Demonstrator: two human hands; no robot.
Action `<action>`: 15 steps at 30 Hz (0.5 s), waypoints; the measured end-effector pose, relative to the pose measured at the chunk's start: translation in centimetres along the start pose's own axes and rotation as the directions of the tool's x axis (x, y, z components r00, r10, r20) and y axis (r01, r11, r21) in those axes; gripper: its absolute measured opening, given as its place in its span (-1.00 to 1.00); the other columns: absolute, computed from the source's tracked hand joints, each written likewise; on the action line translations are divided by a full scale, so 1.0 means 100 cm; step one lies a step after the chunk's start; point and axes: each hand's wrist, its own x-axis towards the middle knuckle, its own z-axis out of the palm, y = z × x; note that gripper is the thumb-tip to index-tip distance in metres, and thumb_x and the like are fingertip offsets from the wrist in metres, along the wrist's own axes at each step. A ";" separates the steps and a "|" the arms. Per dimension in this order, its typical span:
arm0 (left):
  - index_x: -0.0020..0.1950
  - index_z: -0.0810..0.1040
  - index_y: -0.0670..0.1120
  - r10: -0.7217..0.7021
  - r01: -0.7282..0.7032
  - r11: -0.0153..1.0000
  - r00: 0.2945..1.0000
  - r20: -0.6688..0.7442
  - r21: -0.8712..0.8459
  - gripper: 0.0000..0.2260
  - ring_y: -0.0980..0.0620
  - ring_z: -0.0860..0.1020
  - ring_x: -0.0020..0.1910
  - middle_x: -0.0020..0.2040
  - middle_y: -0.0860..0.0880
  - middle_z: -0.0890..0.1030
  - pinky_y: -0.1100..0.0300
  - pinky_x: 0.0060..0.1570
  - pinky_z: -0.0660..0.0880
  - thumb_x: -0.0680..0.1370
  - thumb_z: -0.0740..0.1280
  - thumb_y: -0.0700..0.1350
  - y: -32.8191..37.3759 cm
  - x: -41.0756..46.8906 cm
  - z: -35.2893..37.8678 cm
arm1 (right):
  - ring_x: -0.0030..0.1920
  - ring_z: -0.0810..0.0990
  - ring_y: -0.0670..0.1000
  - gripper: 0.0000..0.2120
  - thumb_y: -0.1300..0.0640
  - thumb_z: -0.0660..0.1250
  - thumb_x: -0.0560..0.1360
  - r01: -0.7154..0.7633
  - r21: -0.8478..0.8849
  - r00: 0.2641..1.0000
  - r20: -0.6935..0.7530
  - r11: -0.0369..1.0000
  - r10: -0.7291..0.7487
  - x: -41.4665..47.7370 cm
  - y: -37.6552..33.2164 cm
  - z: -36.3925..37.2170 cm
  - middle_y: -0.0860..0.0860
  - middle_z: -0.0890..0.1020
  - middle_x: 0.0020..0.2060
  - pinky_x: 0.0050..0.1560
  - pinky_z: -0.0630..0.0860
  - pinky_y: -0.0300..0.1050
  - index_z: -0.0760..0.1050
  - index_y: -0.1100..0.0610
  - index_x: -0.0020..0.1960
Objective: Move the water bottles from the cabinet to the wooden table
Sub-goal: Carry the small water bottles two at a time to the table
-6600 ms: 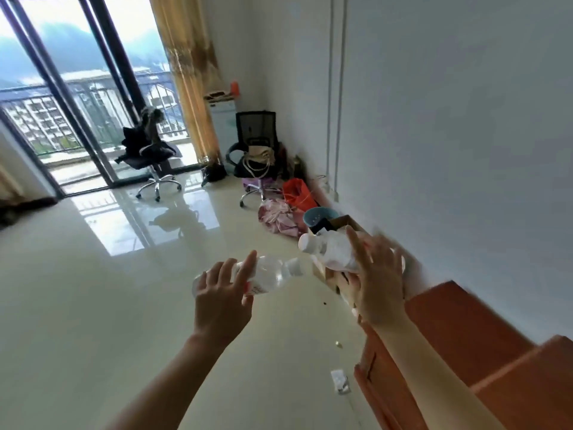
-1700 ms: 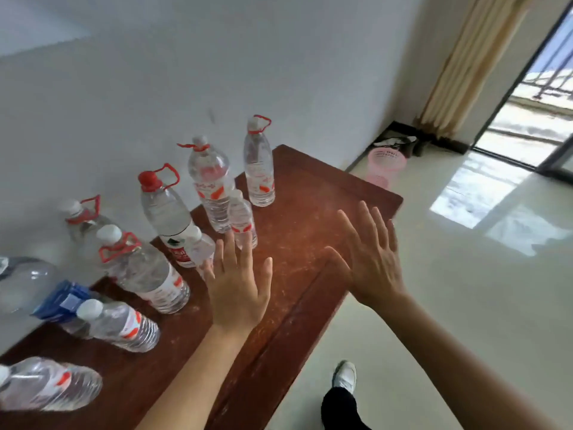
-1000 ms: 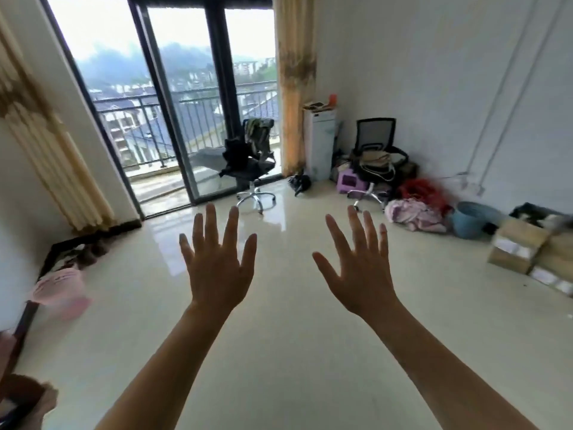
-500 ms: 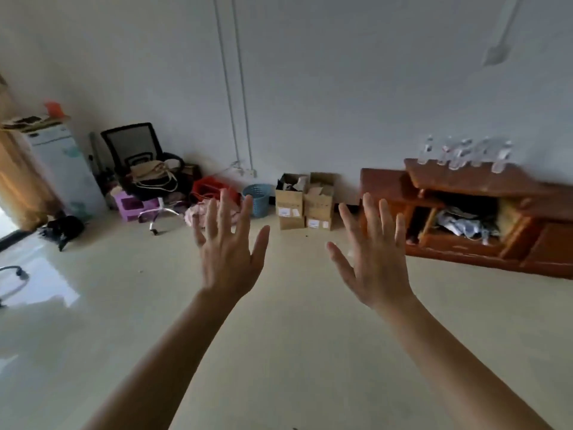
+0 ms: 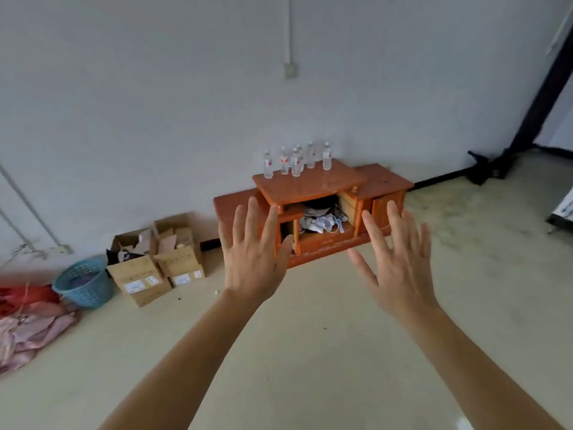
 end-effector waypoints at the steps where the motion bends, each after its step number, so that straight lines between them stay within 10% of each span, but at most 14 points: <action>1: 0.60 0.14 0.07 0.026 -0.026 1.000 1.000 0.017 -0.008 -0.43 -0.24 0.09 0.59 0.62 -0.15 0.12 -0.39 0.47 0.09 0.65 -0.10 0.30 0.009 0.016 0.016 | 0.57 0.15 0.34 -0.35 -0.28 0.09 0.64 -0.030 -0.012 1.000 -0.004 0.999 0.030 0.006 0.015 0.010 0.23 0.12 0.61 0.51 0.08 0.41 0.16 0.01 0.63; 15: 0.62 0.02 0.11 0.038 -0.043 0.997 0.997 0.074 0.063 -0.40 -0.20 0.03 0.61 0.64 -0.12 0.02 -0.37 0.48 0.08 0.64 -0.15 0.34 0.077 0.315 0.207 | 0.57 0.15 0.32 -0.35 -0.29 0.12 0.63 -0.091 0.055 0.994 0.072 0.994 0.087 0.240 0.194 0.214 0.21 0.15 0.60 0.52 0.07 0.39 0.18 -0.01 0.63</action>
